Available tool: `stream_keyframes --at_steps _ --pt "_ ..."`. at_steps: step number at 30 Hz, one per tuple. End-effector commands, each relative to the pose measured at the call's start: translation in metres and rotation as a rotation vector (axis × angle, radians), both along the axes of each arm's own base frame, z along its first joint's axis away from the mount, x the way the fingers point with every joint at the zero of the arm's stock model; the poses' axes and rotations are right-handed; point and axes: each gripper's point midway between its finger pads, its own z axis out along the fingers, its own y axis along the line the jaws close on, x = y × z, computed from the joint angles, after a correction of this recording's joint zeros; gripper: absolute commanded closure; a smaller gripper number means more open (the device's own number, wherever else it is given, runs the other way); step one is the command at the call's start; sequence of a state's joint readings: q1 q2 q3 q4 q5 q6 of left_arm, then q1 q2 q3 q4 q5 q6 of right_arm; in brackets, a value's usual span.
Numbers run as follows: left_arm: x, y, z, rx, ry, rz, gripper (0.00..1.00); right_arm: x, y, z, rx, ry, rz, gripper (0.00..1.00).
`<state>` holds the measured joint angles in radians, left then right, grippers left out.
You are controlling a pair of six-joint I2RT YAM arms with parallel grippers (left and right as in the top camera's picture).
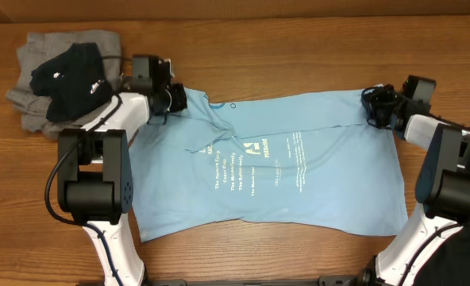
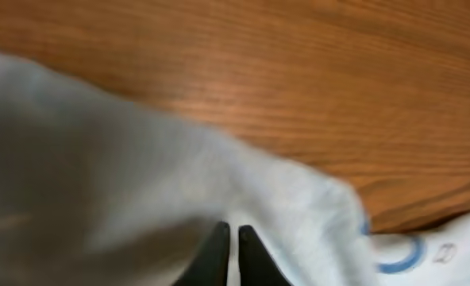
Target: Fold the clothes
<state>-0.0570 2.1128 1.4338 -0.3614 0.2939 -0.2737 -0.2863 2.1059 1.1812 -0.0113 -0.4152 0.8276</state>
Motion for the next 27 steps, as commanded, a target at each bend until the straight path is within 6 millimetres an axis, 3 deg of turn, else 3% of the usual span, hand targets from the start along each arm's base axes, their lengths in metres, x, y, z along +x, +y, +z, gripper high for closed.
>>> stream_keyframes --at_steps 1,6,10,14,18,20,22,24,27 --pt "0.023 0.006 0.041 0.011 -0.044 0.004 0.86 0.014 0.004 0.024 -0.035 -0.052 0.115 0.94" --pt "0.014 0.021 0.086 0.066 0.019 -0.059 0.87 0.005 0.005 0.072 -0.098 -0.048 0.215 0.83" --pt "-0.005 0.035 0.138 0.115 0.05 -0.05 0.93 -0.013 0.0 0.134 -0.163 -0.103 0.241 0.8" --pt "-0.038 0.055 0.194 0.22 0.035 0.005 0.89 -0.042 -0.004 0.196 -0.202 -0.162 0.221 0.78" --pt "-0.088 0.076 0.238 0.312 0.042 0.099 0.8 -0.088 -0.001 0.249 -0.243 -0.191 0.202 0.71" --pt "-0.113 0.082 0.25 0.323 0.073 0.145 0.78 -0.11 0.004 0.262 -0.239 -0.177 0.194 0.68" --pt "-0.136 0.083 0.254 0.316 0.119 0.169 0.78 -0.133 0.008 0.262 -0.232 -0.116 0.173 0.65" --pt "-0.155 0.084 0.25 0.314 0.181 0.195 0.78 -0.152 0.01 0.253 -0.222 -0.035 0.161 0.6" --pt "-0.174 0.084 0.231 0.311 0.275 0.209 0.78 -0.182 0.007 0.224 -0.216 0.147 0.135 0.58"
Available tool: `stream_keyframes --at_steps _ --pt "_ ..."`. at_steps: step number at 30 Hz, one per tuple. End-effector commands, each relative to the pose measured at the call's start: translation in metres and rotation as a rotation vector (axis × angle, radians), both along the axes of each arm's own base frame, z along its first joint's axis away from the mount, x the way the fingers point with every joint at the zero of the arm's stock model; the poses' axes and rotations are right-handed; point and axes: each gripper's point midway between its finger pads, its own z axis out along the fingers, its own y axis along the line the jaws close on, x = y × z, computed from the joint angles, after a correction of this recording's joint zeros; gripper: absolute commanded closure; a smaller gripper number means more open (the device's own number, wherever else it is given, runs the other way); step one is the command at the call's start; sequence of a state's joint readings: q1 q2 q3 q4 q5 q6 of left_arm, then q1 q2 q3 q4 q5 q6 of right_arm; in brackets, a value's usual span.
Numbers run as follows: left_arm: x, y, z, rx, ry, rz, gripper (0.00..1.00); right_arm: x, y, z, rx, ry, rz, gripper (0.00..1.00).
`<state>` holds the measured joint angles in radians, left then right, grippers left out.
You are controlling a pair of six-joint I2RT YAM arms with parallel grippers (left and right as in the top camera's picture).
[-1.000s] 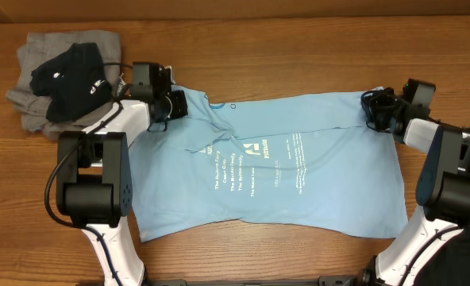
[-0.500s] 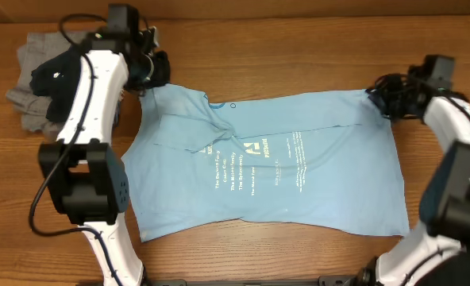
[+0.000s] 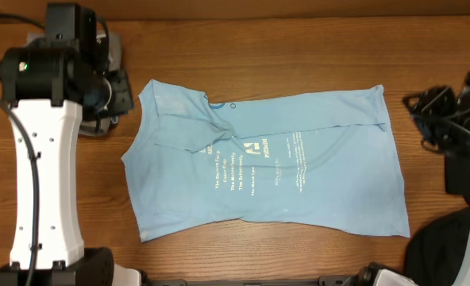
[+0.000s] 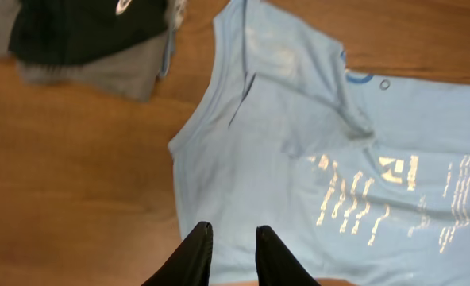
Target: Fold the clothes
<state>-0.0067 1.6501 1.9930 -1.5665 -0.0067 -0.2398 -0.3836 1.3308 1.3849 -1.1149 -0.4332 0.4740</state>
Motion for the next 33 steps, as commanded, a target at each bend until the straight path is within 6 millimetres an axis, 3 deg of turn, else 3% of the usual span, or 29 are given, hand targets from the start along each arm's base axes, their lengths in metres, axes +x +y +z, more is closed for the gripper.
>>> stream_keyframes --at_steps 1,4,11,15,20,24,29,33 --pt "-0.013 0.007 -0.035 0.016 0.131 0.085 0.78 -0.019 -0.016 -0.033 -0.068 0.164 -0.061 0.57" --pt "-0.03 0.005 -0.067 0.005 0.234 0.103 0.78 -0.04 -0.018 -0.065 -0.076 0.293 -0.075 0.57" --pt "-0.064 -0.015 -0.144 -0.098 0.41 0.083 0.79 -0.088 0.002 -0.16 0.019 0.543 -0.05 0.56" --pt "-0.086 -0.035 -0.17 -0.193 0.478 0.008 0.79 -0.102 0.008 -0.189 0.047 0.6 -0.047 0.56" --pt "-0.12 -0.072 -0.196 -0.229 0.552 -0.113 0.72 -0.099 0.011 -0.198 0.07 0.592 -0.043 0.55" --pt "-0.152 -0.091 -0.217 -0.191 0.651 -0.059 0.66 -0.096 0.011 -0.198 0.071 0.579 -0.042 0.55" --pt "-0.187 -0.096 -0.246 -0.174 0.738 0.021 0.63 -0.096 0.011 -0.198 0.069 0.578 -0.039 0.52" --pt "-0.184 -0.088 -0.267 -0.135 0.684 0.082 0.62 -0.094 0.01 -0.198 0.066 0.571 -0.038 0.52"
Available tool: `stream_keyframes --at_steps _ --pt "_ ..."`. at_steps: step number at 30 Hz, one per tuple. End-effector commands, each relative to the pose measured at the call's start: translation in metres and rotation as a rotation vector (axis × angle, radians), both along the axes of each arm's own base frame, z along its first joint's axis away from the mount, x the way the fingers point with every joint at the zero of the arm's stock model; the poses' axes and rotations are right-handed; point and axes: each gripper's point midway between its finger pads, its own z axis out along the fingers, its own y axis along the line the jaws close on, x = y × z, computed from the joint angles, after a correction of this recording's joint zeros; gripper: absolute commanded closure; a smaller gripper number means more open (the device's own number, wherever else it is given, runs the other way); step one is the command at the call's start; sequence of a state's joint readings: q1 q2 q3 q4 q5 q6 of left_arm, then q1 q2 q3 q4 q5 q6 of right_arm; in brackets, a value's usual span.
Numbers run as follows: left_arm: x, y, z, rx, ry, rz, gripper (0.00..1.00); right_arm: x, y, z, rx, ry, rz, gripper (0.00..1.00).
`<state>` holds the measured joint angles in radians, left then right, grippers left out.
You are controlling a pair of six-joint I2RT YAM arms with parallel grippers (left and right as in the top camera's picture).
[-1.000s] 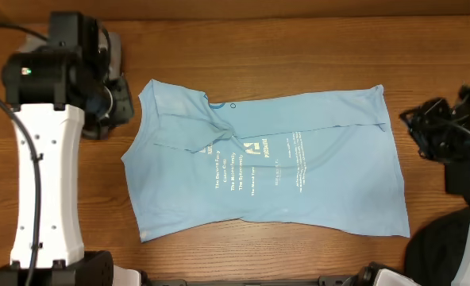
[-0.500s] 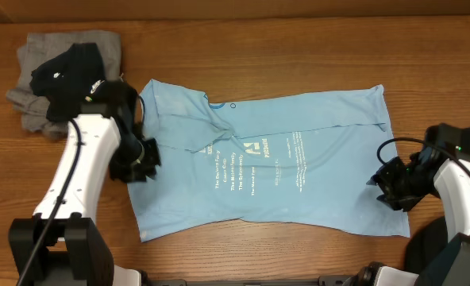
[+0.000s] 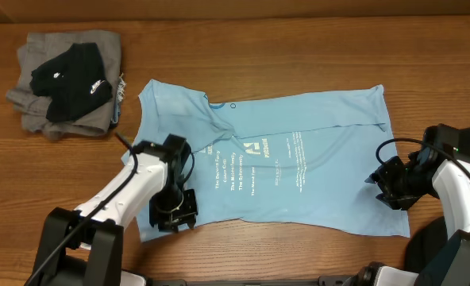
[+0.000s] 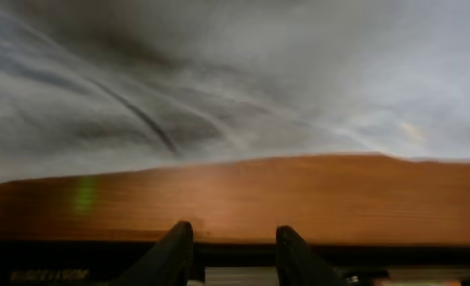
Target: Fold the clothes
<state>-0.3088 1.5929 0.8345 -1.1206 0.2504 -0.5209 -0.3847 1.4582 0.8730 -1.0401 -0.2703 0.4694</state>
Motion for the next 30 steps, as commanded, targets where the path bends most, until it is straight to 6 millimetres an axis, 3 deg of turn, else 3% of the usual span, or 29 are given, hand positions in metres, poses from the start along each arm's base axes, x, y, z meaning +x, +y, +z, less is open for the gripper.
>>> stream_keyframes --at_steps 1,7,13,16,17,18,19,23,28,30 --pt "0.004 0.005 -0.009 0.058 -0.043 0.074 0.6 0.003 -0.001 0.0 0.003 -0.013 0.003 0.52" --pt "0.008 0.013 -0.018 0.096 -0.081 0.061 0.52 0.004 -0.001 0.0 0.0 -0.022 0.011 0.52" --pt "0.01 0.011 -0.026 0.082 -0.104 0.078 0.52 0.005 -0.002 0.0 -0.003 -0.028 0.021 0.51" --pt "0.002 0.007 -0.023 0.06 -0.065 0.086 0.63 0.007 -0.002 0.0 -0.006 -0.035 0.021 0.51" --pt "0.0 0.008 -0.023 0.063 -0.055 0.085 0.75 0.007 -0.003 0.0 -0.007 -0.037 0.021 0.51" --pt "-0.003 0.007 -0.022 0.061 -0.042 0.086 0.94 0.009 -0.003 0.0 -0.01 -0.043 0.021 0.51" --pt "-0.004 0.007 -0.021 0.056 -0.033 0.088 0.96 0.009 -0.003 0.0 -0.01 -0.045 0.021 0.51" --pt "-0.012 0.002 -0.008 0.014 0.022 0.056 0.96 0.009 -0.003 0.0 -0.01 -0.045 0.021 0.51" --pt "-0.003 0.019 0.02 0.088 0.03 -0.011 0.95 0.01 -0.004 0.0 -0.012 -0.049 0.021 0.51" --pt "0.001 0.031 0.019 0.16 0.009 -0.009 0.83 0.01 -0.004 0.0 -0.012 -0.049 0.021 0.51"
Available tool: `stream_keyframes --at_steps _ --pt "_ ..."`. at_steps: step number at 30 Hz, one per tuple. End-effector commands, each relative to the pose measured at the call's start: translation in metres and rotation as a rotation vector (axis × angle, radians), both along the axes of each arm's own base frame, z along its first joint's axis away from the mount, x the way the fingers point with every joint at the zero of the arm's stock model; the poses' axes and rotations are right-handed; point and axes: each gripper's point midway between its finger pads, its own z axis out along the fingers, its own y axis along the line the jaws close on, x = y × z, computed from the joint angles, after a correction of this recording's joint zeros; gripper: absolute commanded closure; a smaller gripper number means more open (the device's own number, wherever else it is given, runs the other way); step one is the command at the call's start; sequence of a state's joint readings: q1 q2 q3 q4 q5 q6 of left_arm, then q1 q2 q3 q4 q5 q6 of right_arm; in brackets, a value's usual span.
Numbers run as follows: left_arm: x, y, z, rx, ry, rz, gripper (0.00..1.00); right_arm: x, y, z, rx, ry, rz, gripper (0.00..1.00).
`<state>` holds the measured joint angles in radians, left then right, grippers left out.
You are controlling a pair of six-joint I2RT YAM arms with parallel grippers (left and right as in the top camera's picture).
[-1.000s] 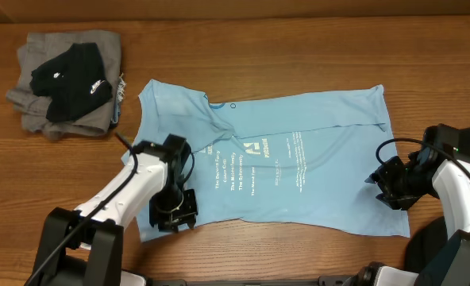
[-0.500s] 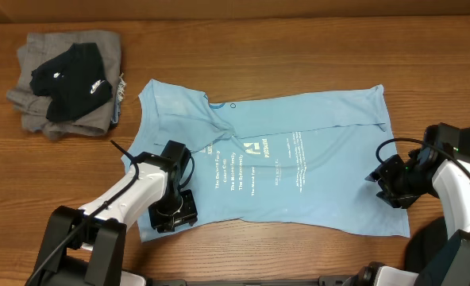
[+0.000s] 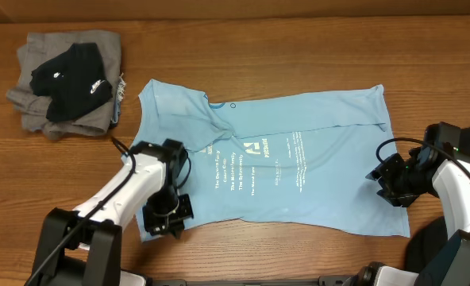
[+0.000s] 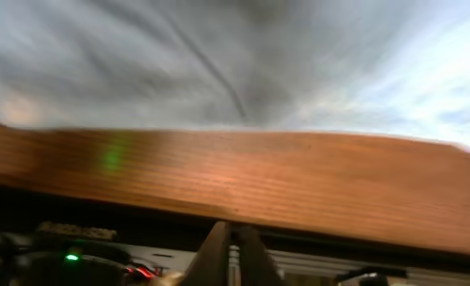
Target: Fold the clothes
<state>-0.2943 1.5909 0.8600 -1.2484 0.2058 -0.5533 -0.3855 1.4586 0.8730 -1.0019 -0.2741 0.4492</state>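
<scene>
A light blue shirt (image 3: 283, 167) with pale print lies spread flat on the wooden table, collar to the left. My left gripper (image 3: 165, 219) sits low on its bottom-left corner. In the left wrist view the fingers (image 4: 219, 246) are pressed together, with blurred shirt fabric (image 4: 235, 56) above them; no cloth shows between the tips. My right gripper (image 3: 387, 184) is at the shirt's right edge, near the lower corner, and its jaws cannot be made out from overhead.
A pile of a grey garment (image 3: 36, 103) and a black one (image 3: 68, 79) lies at the back left of the table (image 3: 298, 40). The table's front edge (image 4: 338, 230) runs close behind my left gripper.
My left gripper was open at the shirt's lower-left hem. It now sits slightly nearer the corner and its fingers have shut. The right arm has hardly moved.
First both grippers were at the shirt's far corners, the left shut on cloth. Then both were away and the shirt lay spread flat. Then the left was open at the near-left hem and the right at the near-right edge. Now the left is shut there.
</scene>
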Motion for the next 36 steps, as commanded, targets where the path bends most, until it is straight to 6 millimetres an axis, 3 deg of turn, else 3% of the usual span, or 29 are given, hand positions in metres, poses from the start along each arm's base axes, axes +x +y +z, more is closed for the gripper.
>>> stream_keyframes --at_steps 1,4,7,10,15,20,27,30,31,36 --pt "0.019 0.02 0.004 0.113 -0.086 -0.037 0.81 0.002 -0.001 0.0 0.001 -0.008 0.002 0.51" --pt "0.019 0.023 -0.003 0.142 -0.1 -0.004 0.71 0.002 -0.001 0.0 0.002 -0.008 0.002 0.51" --pt "0.005 0.022 -0.015 0.151 -0.068 0.071 0.53 0.001 0.0 0.0 0.003 -0.003 0.003 0.51" --pt "-0.003 0.027 -0.028 0.176 -0.061 0.127 0.42 0.001 -0.001 0.0 0.002 -0.006 0.003 0.51" --pt "-0.014 0.026 -0.039 0.14 -0.033 0.186 0.41 0.002 -0.001 0.0 0.0 -0.009 0.006 0.51" --pt "-0.003 0.023 -0.046 0.122 -0.081 0.214 0.43 0.003 -0.001 0.0 -0.002 -0.014 0.006 0.51" --pt "0.0 0.02 -0.032 0.113 -0.061 0.218 0.69 0.003 -0.001 0.0 -0.002 -0.014 0.006 0.51" --pt "0.008 0.027 -0.019 0.15 -0.097 0.195 0.66 0.003 -0.001 0.0 -0.002 -0.016 0.006 0.51" --pt "0.016 0.028 -0.014 0.155 -0.134 0.193 0.58 0.003 -0.001 0.0 -0.002 -0.016 0.006 0.51" --pt "0.025 0.028 -0.018 0.15 -0.187 0.204 0.41 0.004 -0.002 0.0 -0.003 -0.016 0.006 0.51"
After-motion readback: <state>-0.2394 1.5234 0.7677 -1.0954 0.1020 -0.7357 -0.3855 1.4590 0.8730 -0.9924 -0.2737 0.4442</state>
